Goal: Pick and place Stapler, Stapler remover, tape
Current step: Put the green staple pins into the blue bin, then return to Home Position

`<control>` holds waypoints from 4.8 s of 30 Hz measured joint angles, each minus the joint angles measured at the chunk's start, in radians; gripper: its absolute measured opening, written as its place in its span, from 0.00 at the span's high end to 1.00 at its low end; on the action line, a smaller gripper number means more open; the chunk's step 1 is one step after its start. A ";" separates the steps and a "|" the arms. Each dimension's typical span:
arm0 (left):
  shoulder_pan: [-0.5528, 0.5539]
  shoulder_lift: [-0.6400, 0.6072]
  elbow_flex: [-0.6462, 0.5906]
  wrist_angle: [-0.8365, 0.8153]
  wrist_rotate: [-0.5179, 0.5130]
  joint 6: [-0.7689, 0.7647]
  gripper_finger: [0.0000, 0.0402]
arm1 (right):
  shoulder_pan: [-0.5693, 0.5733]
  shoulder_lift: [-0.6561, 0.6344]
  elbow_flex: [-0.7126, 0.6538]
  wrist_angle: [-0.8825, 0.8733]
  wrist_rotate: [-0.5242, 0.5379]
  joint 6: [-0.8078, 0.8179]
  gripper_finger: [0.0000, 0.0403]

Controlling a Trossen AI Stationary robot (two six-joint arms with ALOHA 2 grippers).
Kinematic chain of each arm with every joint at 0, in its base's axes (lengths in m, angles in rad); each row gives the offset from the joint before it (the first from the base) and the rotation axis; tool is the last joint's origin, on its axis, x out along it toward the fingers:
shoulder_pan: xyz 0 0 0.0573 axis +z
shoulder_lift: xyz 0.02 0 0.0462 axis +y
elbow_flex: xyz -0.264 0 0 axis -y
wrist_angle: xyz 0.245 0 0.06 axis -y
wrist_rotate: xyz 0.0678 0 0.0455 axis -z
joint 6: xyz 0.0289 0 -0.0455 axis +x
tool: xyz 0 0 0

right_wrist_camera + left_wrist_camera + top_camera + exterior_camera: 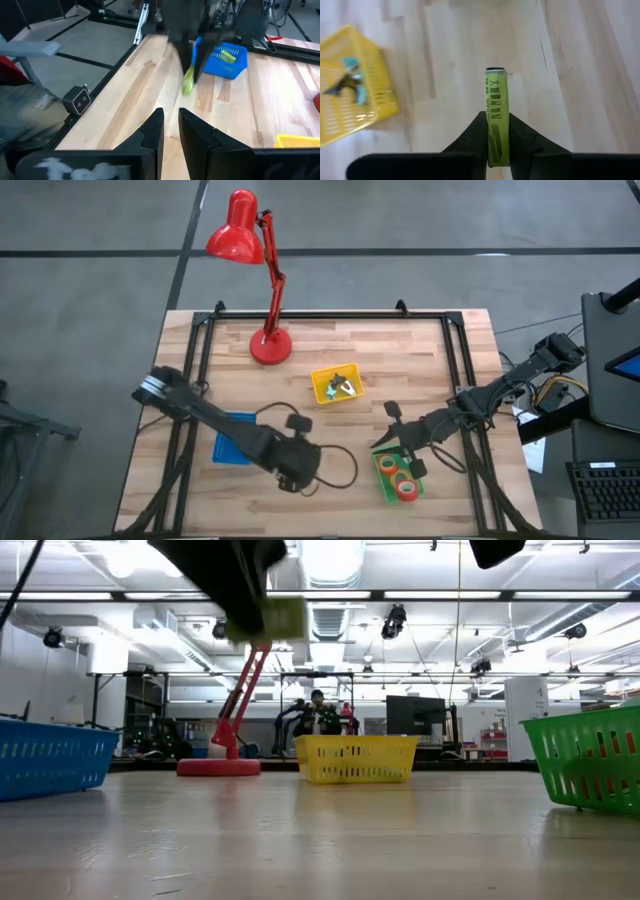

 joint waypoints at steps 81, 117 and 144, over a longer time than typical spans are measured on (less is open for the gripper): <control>0.060 -1.105 -1.009 0.824 -0.133 0.057 0.98 | -0.242 -0.448 -0.376 0.230 -0.117 -0.081 0.98; 0.058 -1.806 -1.447 0.867 -0.225 0.219 0.96 | -0.242 -0.776 -0.605 0.230 -0.184 -0.097 0.98; 0.058 -1.774 -1.483 0.826 -0.235 0.212 0.97 | -0.242 -0.774 -0.609 0.222 -0.159 -0.149 0.98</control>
